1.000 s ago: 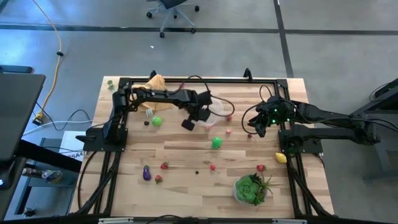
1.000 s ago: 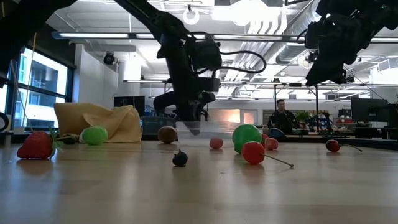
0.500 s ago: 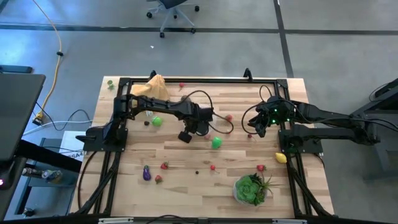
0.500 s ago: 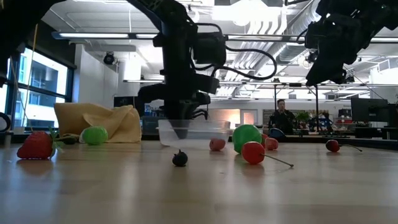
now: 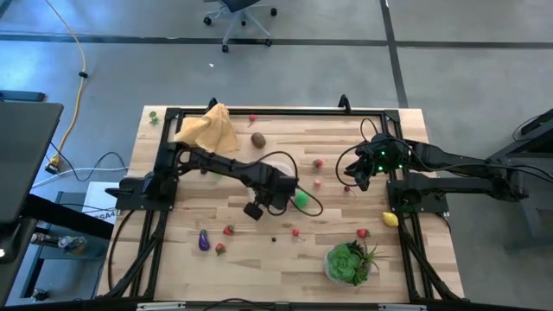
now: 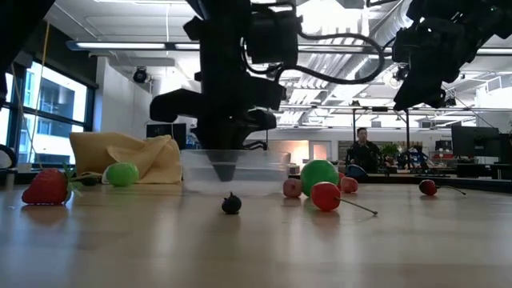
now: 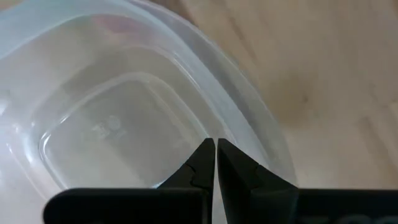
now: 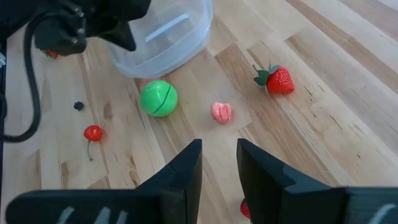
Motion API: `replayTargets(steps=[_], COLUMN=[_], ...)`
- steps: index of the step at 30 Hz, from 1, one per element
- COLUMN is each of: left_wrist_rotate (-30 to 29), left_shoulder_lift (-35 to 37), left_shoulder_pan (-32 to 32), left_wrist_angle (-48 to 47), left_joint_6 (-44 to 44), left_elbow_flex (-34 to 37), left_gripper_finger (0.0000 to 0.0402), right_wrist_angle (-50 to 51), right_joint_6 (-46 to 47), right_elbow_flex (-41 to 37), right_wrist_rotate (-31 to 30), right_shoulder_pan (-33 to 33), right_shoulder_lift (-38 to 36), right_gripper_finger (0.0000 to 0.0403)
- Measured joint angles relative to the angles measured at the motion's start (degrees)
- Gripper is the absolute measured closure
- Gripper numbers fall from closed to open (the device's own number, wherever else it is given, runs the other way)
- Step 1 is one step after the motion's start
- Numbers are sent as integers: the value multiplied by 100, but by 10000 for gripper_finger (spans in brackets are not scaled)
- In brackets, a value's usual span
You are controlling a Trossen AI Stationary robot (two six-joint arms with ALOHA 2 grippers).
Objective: Pick and placing Produce into tupperware
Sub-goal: Move the bin to the center of the table, then put the middle red cherry into the transparent bin
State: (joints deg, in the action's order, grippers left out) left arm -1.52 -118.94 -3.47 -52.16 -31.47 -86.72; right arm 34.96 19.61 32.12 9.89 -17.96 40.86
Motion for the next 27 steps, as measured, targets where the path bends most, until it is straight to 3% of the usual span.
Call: replayTargets(steps=[17, 27], left_wrist_rotate=[-445, -599], left_shoulder_lift=[54, 864], left_shoulder_pan=[162, 162], left_wrist_angle=[1, -373], left_joint_6=[239, 195], left_elbow_flex=[-2, -283], left_gripper_finger=[392, 392], right_wrist_angle=[1, 74], right_joint_6=[-7, -13], right_elbow_flex=[0, 0], right_wrist_rotate=[-3, 20], right_shoulder_pan=[2, 0], right_shoulder_lift=[0, -2], right_gripper_finger=[311, 311])
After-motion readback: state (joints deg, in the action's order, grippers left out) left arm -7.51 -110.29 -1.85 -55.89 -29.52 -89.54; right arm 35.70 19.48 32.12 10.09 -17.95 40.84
